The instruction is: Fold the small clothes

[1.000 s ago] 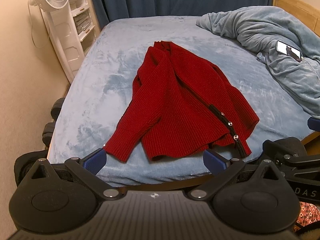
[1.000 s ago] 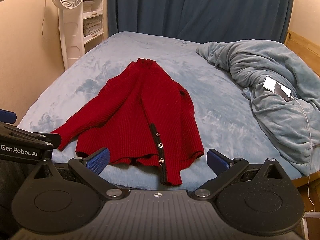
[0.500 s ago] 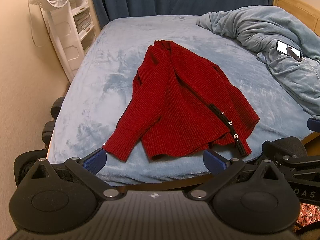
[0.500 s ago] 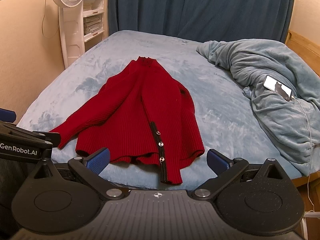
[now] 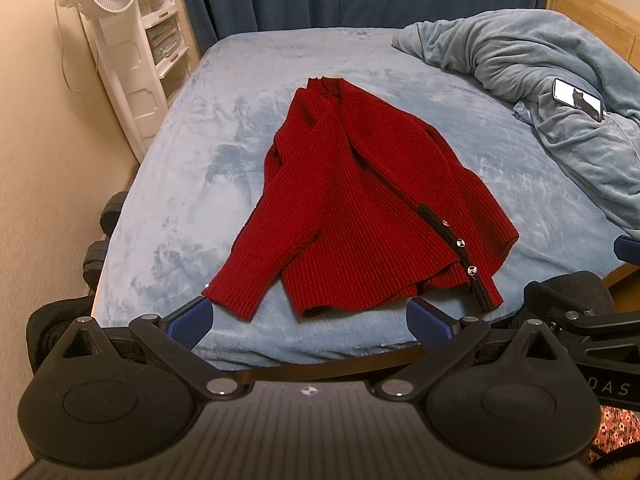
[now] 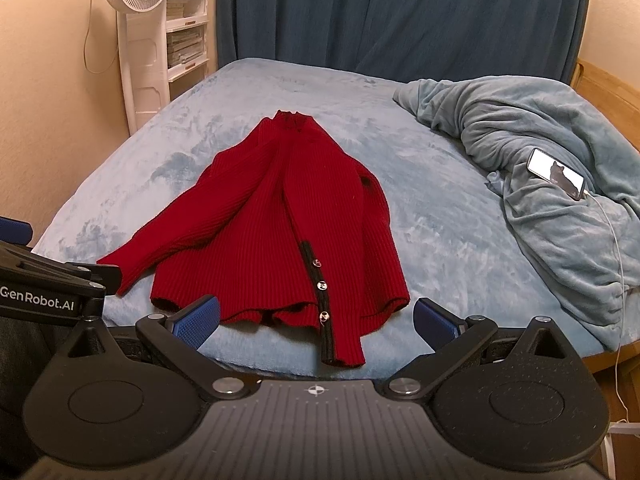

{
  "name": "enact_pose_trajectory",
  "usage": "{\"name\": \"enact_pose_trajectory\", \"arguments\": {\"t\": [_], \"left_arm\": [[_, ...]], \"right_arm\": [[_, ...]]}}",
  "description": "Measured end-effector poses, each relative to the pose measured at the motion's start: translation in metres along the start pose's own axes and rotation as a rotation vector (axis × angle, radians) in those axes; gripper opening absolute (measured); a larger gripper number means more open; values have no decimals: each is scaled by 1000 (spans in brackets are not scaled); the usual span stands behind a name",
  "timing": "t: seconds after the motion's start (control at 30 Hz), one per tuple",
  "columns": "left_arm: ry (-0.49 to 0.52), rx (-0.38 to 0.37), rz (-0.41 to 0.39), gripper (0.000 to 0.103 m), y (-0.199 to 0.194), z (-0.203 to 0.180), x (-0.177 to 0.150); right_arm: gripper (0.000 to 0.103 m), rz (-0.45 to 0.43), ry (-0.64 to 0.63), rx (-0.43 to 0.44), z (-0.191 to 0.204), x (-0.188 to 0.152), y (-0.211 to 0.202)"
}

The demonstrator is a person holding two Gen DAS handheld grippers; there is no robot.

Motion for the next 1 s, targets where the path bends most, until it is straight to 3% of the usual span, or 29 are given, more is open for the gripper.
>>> {"name": "enact_pose_trajectory", "arguments": {"t": [0.7,0.93,1.0], "left_arm": [[-13,-7,44,103,17,5,-2],[-46,51,39,103,86,55,19],[-56,16,72,103,119,71,30]], "right_arm": [[102,32,-1,6,1,0,11],[102,65,65,-34,-24,2,39],[102,84,79,-45,-31,2,52]]}}
Point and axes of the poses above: each gripper's, at about its wrist camera, not at the fingertips, and y roughly the way its jaws point, z to its left, x to its top, the point moved 5 cm from there along y, roughly the way its jaws point, and after that the axes turned 6 degrees about -y, right-handed, at the moved point
